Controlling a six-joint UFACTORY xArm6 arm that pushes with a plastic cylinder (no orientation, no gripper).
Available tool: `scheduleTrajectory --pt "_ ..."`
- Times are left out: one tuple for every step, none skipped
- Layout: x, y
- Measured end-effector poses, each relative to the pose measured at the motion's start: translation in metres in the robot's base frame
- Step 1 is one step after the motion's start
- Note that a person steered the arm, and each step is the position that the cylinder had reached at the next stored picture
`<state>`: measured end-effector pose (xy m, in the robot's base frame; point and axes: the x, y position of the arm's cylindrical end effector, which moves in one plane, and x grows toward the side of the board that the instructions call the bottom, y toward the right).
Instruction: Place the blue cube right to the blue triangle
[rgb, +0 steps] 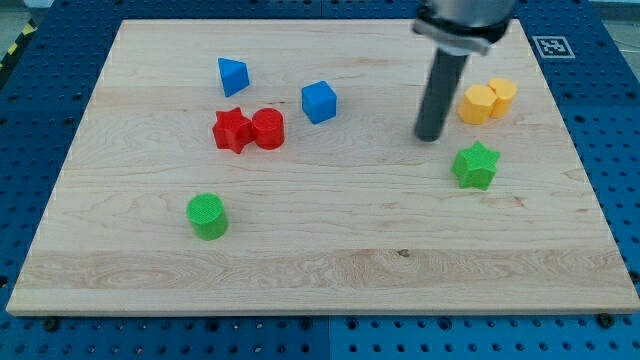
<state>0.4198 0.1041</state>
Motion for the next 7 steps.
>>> scheduleTrajectory --pt "-0.003 -0.050" --pt "-0.023 -0.102" --pt "-0.040 -0.131" --pt "-0.016 -0.117" --pt "-0.010 -0.089" --pt "-0.033 -0.086" --pt "-0.045 -0.119"
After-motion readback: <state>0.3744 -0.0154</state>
